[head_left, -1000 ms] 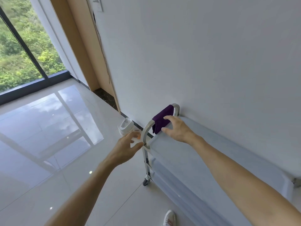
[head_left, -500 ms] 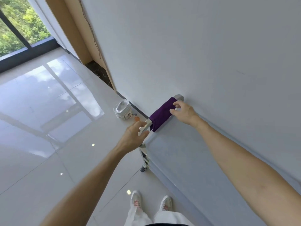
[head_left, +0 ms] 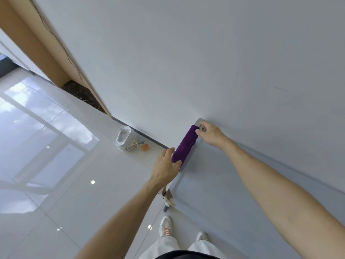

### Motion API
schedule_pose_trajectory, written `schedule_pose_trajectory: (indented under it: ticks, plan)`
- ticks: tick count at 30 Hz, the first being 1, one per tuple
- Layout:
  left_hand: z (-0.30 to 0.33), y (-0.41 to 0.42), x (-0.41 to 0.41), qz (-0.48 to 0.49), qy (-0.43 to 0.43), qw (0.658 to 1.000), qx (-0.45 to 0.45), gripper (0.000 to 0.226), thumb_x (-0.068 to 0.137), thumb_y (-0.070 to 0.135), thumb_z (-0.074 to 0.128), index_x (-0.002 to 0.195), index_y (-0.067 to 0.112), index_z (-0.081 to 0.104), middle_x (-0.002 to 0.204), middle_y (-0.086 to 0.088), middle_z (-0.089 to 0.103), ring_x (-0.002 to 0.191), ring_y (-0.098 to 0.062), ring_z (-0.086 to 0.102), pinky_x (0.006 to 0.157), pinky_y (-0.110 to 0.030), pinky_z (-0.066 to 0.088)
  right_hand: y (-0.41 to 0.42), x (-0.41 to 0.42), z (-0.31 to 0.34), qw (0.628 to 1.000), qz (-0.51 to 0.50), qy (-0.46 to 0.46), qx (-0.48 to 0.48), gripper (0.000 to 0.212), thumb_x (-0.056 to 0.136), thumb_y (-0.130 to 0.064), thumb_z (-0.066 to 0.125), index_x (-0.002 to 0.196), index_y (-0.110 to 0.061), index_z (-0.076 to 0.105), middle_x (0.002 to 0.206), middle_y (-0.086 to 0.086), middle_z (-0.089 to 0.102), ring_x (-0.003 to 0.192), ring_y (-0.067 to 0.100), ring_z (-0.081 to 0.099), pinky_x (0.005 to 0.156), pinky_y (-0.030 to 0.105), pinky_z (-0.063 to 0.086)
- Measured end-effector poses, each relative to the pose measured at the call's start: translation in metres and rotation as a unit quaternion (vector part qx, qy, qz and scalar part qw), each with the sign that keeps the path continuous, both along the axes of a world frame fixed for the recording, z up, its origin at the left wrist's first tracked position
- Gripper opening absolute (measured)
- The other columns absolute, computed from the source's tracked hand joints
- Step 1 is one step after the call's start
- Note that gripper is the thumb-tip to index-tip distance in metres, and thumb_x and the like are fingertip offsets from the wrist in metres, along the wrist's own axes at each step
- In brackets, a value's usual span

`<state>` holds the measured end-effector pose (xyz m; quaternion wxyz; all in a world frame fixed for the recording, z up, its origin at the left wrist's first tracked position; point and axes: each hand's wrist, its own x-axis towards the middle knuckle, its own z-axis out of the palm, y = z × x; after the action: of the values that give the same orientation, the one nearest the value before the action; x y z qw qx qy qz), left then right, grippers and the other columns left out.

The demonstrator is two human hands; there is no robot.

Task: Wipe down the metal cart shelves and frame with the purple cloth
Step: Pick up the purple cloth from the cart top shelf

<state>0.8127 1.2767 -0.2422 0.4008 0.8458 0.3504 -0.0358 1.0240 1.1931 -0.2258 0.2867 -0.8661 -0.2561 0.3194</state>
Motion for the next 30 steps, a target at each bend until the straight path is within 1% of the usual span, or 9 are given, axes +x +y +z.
schedule_pose_trajectory:
  ticks: [4, 8, 12, 14, 17, 21, 24, 26, 30]
  plan:
    - [-0.012, 0.008, 0.006, -0.036, 0.002, 0.999, 0.008, 0.046, 0.094, 0.030, 0.056, 0.138, 0.018, 0.046, 0.129, -0.001, 0.055, 0.103, -0.018, 0.059, 0.092, -0.039, 0.050, 0.017, -0.008, -0.010, 1.000, -0.006, 0.001, 0.000, 0.025, 0.096, -0.026, 0.053, 0.115, -0.010, 0.057, 0.100, 0.002, 0.054, 0.086, 0.019, 0.053, 0.063, 0.024, 0.039]
    - [-0.021, 0.012, 0.013, -0.011, -0.009, 1.000, 0.014, 0.035, 0.095, 0.031, 0.056, 0.126, 0.018, 0.050, 0.119, 0.001, 0.056, 0.096, -0.019, 0.060, 0.085, -0.041, 0.052, 0.030, -0.012, -0.018, 0.998, -0.063, -0.020, 0.002, 0.023, 0.095, -0.021, 0.057, 0.114, -0.007, 0.056, 0.103, 0.006, 0.055, 0.085, 0.020, 0.054, 0.068, 0.026, 0.041]
    - [-0.027, 0.017, 0.023, 0.030, -0.015, 0.999, -0.006, 0.024, 0.094, 0.028, 0.061, 0.112, 0.014, 0.055, 0.112, 0.001, 0.056, 0.094, -0.018, 0.057, 0.083, -0.039, 0.052, 0.031, -0.012, -0.022, 0.993, -0.097, -0.057, -0.032, 0.018, 0.095, -0.012, 0.054, 0.100, 0.003, 0.062, 0.088, 0.007, 0.060, 0.078, 0.024, 0.056, 0.067, 0.032, 0.045]
    - [-0.029, 0.018, 0.023, 0.040, -0.024, 0.999, -0.008, 0.019, 0.093, 0.024, 0.062, 0.108, 0.014, 0.058, 0.109, 0.002, 0.057, 0.092, -0.016, 0.056, 0.081, -0.036, 0.051, 0.028, -0.011, -0.022, 0.992, -0.092, -0.068, -0.056, 0.016, 0.096, -0.012, 0.053, 0.088, -0.004, 0.064, 0.095, 0.009, 0.064, 0.083, 0.027, 0.061, 0.072, 0.037, 0.049]
    - [-0.029, 0.021, 0.019, 0.050, -0.052, 0.997, -0.009, 0.008, 0.092, 0.014, 0.058, 0.098, 0.014, 0.062, 0.101, 0.001, 0.062, 0.091, -0.017, 0.058, 0.083, -0.037, 0.051, 0.019, -0.008, -0.018, 0.991, -0.090, -0.081, -0.058, 0.024, 0.094, -0.012, 0.049, 0.071, -0.017, 0.054, 0.090, 0.003, 0.063, 0.081, 0.025, 0.060, 0.072, 0.038, 0.049]
    - [-0.025, 0.023, 0.010, 0.048, -0.085, 0.995, -0.021, 0.016, 0.094, 0.009, 0.054, 0.089, 0.024, 0.058, 0.093, 0.006, 0.063, 0.088, -0.012, 0.059, 0.073, -0.021, 0.046, -0.001, -0.004, -0.012, 0.993, -0.107, -0.055, 0.004, 0.010, 0.097, -0.019, 0.050, 0.092, -0.020, 0.059, 0.095, -0.002, 0.065, 0.092, 0.019, 0.061, 0.083, 0.038, 0.052]
    - [-0.018, 0.023, 0.008, 0.060, -0.115, 0.991, -0.038, 0.012, 0.097, 0.012, 0.052, 0.095, 0.019, 0.061, 0.094, 0.006, 0.066, 0.089, -0.008, 0.060, 0.071, -0.015, 0.044, -0.021, -0.005, -0.004, 0.988, -0.117, -0.055, 0.083, 0.006, 0.095, -0.017, 0.057, 0.091, -0.020, 0.061, 0.092, -0.003, 0.068, 0.085, 0.015, 0.062, 0.066, 0.016, 0.044]
    - [-0.010, 0.023, 0.010, 0.074, -0.141, 0.986, -0.054, 0.010, 0.098, 0.013, 0.051, 0.099, 0.015, 0.061, 0.093, 0.005, 0.066, 0.087, -0.008, 0.061, 0.070, -0.017, 0.048, -0.038, -0.006, 0.006, 0.982, -0.128, -0.049, 0.134, 0.013, 0.094, -0.016, 0.059, 0.086, -0.027, 0.059, 0.088, -0.005, 0.068, 0.081, 0.012, 0.062, 0.061, 0.009, 0.042]
    - [0.012, 0.017, 0.018, 0.057, -0.205, 0.976, -0.049, 0.011, 0.097, 0.011, 0.052, 0.096, 0.019, 0.059, 0.086, 0.010, 0.066, 0.077, 0.002, 0.059, 0.063, -0.009, 0.043, -0.081, -0.014, 0.026, 0.977, -0.096, -0.016, 0.189, 0.022, 0.097, -0.009, 0.056, 0.099, -0.028, 0.068, 0.092, -0.007, 0.068, 0.085, 0.009, 0.061, 0.082, 0.023, 0.049]
